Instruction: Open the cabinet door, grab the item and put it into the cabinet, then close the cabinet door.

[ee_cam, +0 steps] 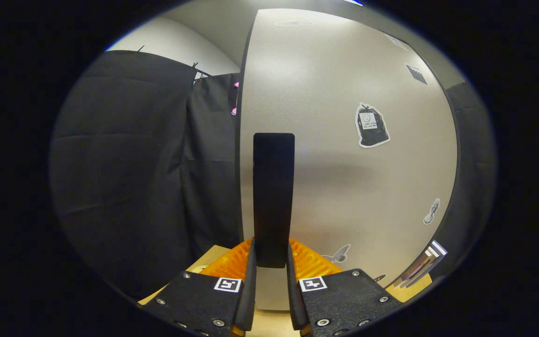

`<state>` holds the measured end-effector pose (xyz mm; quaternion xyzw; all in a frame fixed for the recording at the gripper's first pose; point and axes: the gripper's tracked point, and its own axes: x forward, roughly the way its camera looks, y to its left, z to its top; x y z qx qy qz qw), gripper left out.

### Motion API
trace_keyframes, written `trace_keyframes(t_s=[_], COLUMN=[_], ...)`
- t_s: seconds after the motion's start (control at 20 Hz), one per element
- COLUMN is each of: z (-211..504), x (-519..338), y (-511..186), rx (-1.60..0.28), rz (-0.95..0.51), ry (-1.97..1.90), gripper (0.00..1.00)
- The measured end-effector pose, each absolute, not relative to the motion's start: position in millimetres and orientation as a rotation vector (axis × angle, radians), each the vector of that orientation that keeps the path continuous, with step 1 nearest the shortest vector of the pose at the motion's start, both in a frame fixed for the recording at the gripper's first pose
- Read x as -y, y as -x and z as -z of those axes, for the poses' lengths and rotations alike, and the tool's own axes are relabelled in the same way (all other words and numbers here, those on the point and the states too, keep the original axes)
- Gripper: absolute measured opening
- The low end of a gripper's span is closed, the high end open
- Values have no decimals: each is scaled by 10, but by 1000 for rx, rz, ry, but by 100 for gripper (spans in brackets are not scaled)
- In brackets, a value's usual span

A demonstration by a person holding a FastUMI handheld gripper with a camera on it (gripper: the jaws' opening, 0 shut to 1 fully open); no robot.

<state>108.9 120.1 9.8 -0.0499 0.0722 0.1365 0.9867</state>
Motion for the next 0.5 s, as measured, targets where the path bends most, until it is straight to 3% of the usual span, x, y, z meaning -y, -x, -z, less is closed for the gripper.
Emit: trace_keyframes(t_s=[0.5], z=[-107], x=[-1145], y=[-924], rx=[-161], rz=[-416], ry=[102], gripper=[31])
